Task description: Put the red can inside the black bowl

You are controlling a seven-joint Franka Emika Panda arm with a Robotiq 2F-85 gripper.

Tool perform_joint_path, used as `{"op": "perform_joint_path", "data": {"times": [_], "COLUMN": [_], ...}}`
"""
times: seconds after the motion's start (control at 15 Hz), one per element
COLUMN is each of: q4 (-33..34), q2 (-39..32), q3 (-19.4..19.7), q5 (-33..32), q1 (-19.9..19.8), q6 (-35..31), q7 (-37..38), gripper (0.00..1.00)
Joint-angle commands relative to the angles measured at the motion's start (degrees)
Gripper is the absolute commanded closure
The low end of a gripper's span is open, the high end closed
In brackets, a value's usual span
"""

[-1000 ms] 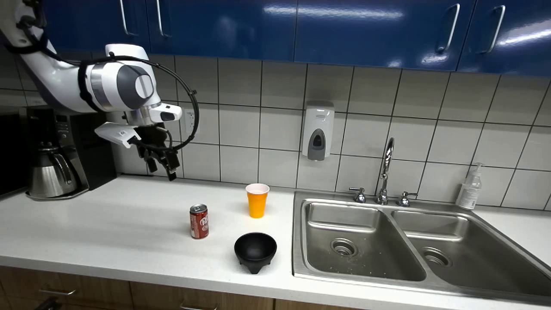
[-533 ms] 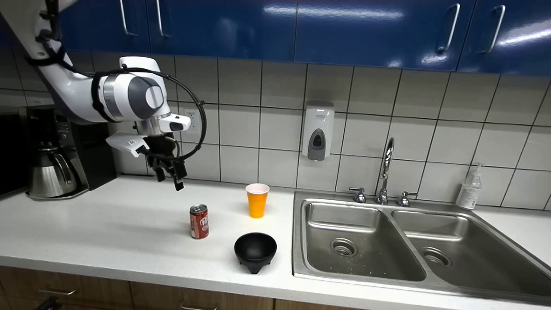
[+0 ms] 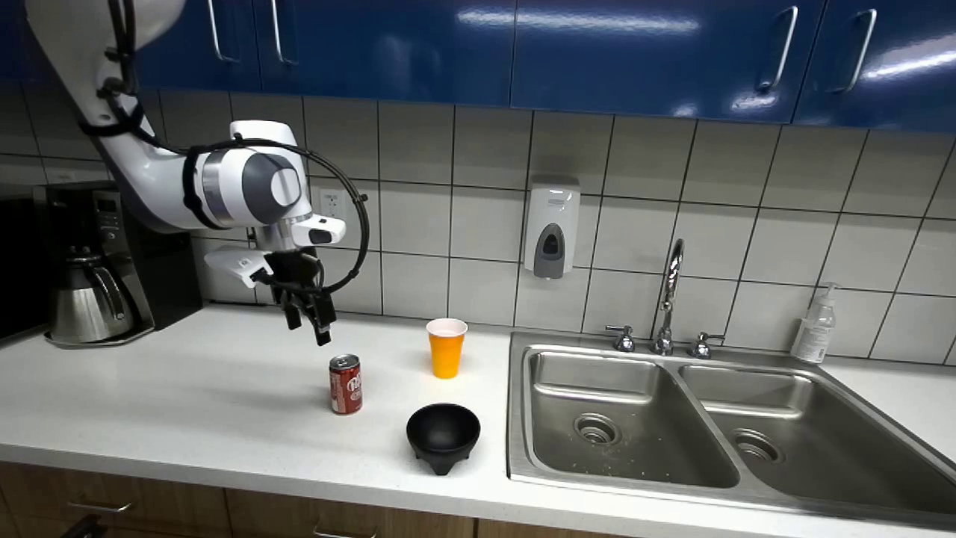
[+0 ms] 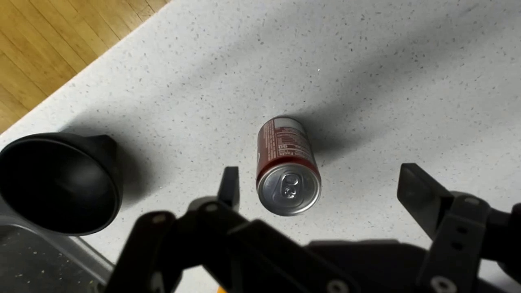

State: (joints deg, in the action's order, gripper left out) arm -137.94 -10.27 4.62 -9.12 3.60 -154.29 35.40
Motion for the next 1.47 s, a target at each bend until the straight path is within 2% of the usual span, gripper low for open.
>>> {"op": "perform_joint_path", "data": {"times": [0.0,1.4], "q4": [2.9,14.5], "q2": [-3.9,-17.9], "q3": [1.1,4.9], "q5": [0.1,7.9], "q1": [0.6,2.3], "q6": [-0.4,0.6], "q7": [1.8,1.3], "gripper": [0.00,0.00]}}
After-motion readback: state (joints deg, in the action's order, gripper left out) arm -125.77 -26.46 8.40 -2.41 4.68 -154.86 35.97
